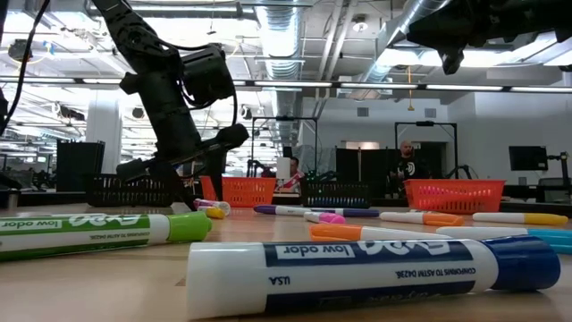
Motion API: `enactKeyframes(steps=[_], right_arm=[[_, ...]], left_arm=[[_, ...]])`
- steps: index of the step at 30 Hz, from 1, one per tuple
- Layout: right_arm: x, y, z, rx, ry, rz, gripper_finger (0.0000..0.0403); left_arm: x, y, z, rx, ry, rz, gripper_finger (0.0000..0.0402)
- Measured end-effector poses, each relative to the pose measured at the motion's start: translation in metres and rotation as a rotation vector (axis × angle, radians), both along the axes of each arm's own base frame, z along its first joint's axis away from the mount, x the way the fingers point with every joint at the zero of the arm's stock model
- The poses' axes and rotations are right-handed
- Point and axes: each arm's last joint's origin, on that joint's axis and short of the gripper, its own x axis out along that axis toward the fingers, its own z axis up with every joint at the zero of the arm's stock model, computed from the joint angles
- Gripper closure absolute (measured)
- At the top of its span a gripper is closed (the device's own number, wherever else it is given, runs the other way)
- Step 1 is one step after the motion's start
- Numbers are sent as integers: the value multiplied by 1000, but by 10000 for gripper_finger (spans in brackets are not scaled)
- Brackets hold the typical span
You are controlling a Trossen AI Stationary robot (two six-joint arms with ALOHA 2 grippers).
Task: Pick & Place Markers
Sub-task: Put the top white red marker into the middle black bin
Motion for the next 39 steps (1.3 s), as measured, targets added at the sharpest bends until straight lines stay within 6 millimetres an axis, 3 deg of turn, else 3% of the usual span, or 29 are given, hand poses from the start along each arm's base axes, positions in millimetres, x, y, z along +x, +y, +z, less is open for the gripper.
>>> enactKeyframes(steps=[8, 19, 27, 39], right_arm=[[0, 0, 0, 1, 0, 0, 339], [0, 0, 0, 0, 0, 0, 339], [0, 0, 0, -1, 0, -2, 339], [0, 0, 0, 0, 0, -2, 339]], left_arm=[[-3, 10, -1, -42, 7, 29, 228], [-6, 10, -2, -16, 45, 8, 335], [-7, 10, -2, -12, 48, 12, 318], [-8, 12, 0, 42, 51, 36, 331]])
